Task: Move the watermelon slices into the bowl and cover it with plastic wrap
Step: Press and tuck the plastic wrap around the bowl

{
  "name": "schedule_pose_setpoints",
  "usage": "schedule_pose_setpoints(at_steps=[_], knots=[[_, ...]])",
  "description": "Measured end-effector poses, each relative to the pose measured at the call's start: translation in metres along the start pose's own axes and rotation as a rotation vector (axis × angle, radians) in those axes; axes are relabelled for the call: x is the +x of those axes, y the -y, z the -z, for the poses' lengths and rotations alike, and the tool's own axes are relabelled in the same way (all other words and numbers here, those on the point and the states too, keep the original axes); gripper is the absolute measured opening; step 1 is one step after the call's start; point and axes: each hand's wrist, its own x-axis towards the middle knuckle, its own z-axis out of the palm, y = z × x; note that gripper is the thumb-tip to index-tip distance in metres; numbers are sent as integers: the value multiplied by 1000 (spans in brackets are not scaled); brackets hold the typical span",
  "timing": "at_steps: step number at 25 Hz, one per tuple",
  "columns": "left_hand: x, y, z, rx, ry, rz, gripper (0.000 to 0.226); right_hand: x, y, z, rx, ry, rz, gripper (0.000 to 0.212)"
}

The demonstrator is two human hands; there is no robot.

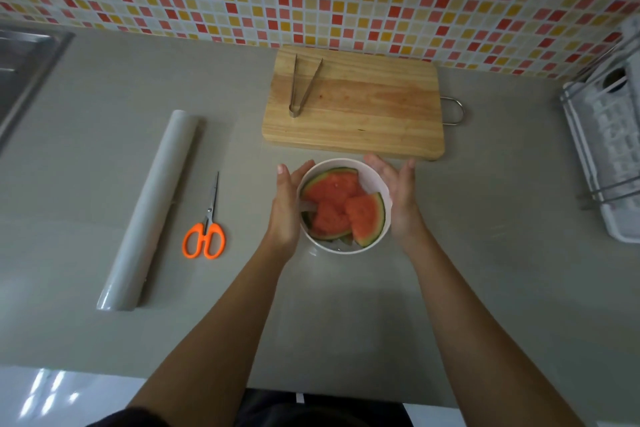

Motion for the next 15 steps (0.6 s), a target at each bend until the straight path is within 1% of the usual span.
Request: schedule_pose_setpoints(at_steps=[2, 4, 6, 10, 12, 14, 15], knots=[[1, 4, -7, -32, -31, -42, 66, -2, -8, -8, 77, -78, 3, 77], [5, 7, -9, -46, -77, -48, 66, 0, -10, -12, 93, -162, -13, 73], [7, 9, -8, 14, -97, -43, 70, 3, -10, -14, 59, -193, -43, 77], [5, -1, -8, 211, -173, 38, 75, 5, -8, -12, 13, -183, -96, 85], [-5, -8, -4, 268, -221, 14, 73, 2, -7, -6, 21, -161, -86, 83], [-23, 2, 2, 270, -282, 13, 80, -3, -5, 1, 9, -121, -60, 80], [-35, 7, 3, 228, -297, 22, 81, -6, -3, 3, 8, -81, -36, 79]])
